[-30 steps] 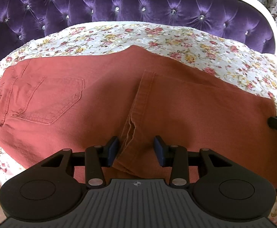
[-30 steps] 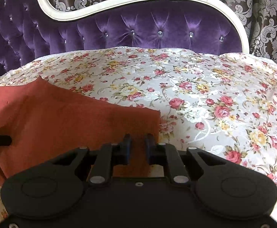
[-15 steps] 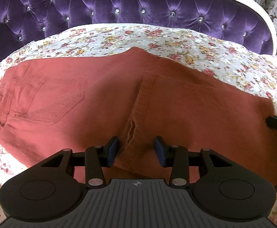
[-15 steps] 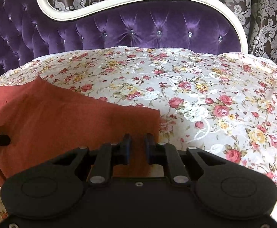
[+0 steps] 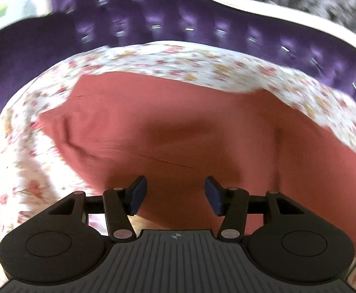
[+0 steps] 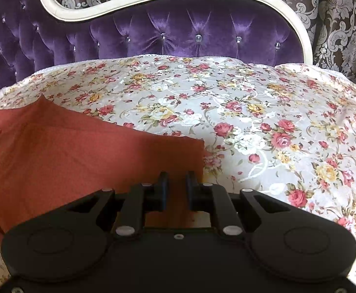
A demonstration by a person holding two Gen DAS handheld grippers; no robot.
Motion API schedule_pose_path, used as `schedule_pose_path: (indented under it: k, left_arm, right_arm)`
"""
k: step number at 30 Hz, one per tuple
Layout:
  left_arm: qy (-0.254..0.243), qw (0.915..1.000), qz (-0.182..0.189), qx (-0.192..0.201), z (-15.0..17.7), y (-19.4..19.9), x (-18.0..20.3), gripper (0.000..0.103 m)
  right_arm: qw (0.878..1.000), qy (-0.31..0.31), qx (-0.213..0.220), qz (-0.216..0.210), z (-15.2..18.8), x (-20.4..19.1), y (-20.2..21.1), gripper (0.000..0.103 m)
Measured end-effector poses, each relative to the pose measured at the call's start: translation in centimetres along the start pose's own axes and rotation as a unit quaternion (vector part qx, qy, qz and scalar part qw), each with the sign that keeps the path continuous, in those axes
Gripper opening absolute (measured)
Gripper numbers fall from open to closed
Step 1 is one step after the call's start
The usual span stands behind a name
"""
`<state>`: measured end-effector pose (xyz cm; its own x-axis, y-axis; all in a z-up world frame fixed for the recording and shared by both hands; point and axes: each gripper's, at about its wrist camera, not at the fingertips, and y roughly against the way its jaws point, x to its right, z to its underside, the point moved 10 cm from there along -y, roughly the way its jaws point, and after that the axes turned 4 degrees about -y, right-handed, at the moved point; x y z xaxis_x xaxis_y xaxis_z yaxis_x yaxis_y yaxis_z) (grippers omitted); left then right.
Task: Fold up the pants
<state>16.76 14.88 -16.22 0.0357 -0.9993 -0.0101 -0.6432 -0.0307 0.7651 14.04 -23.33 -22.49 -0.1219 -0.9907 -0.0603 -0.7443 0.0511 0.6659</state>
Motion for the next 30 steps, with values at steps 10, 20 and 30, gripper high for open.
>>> schedule_pose_path:
  k: [10, 20, 30]
  left_arm:
    - [0.131, 0.9907, -0.032, 0.019, -3.0, -0.5, -10.1, 0.051]
    - [0.12, 0.9925, -0.019, 0.01, -3.0, -1.9, -11.8, 0.052]
    - [0.127, 0.9918, 0.01, -0.016, -2.8, -4.7, -11.8, 0.059]
  right_arm:
    - [0.999, 0.028, -0.012, 0.016, -0.2, -0.5, -0.1, 0.02]
    - [0.999, 0.03, -0.018, 0.022, -0.2, -0.5, -0.1, 0.021]
    - [0.999, 0.034, -0.021, 0.028, -0.2, -0.6, -0.2, 0.021]
